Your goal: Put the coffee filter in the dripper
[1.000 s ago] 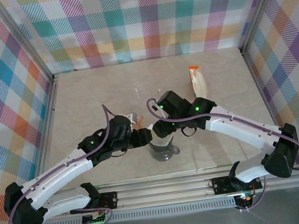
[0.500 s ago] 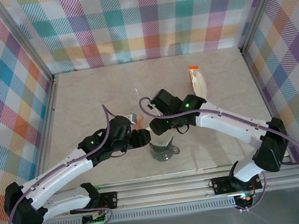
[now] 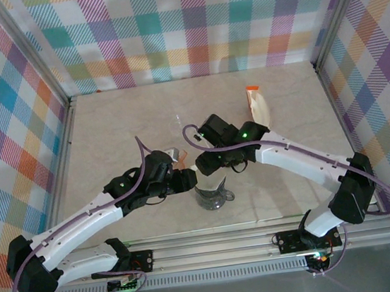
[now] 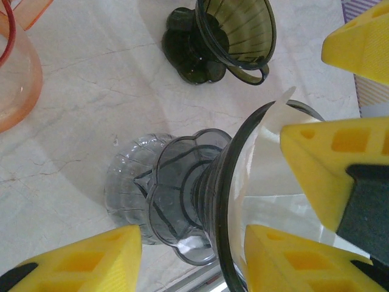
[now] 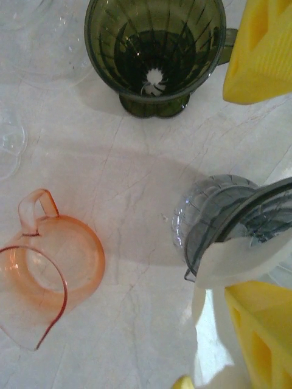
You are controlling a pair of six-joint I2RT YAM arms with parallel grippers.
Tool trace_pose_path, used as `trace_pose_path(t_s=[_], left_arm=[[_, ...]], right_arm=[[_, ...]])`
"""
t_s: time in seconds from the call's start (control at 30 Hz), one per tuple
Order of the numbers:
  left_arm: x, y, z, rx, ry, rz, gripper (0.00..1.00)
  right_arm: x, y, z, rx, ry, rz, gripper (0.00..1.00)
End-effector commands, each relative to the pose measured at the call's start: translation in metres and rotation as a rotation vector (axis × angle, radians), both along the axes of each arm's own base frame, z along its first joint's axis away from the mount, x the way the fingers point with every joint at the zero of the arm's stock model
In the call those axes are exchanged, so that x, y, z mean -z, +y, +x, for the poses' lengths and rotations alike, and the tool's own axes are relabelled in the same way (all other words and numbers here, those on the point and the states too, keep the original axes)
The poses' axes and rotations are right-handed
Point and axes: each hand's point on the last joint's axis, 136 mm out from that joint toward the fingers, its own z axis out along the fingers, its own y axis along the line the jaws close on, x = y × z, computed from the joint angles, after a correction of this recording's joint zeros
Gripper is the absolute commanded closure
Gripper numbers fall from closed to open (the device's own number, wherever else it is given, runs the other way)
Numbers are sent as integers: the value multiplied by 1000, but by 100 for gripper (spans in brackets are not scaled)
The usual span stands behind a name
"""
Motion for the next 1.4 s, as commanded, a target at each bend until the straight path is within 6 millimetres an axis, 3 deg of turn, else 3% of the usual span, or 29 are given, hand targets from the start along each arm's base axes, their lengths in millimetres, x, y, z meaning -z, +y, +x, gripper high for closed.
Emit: trace_pose_path(t_s=[0.0,0.53,1.37], left_arm=[[3,-1,2,-7,7,-6,52],[7,-3,2,-1,17,-3,52],[12,-7,2,2,31,-6,53]], right_arm=[[-5,4,-8,-44,11,42,22],[40,-7,-7,37,92,-70,22],[79,-18,-15,88,148,-118,22]])
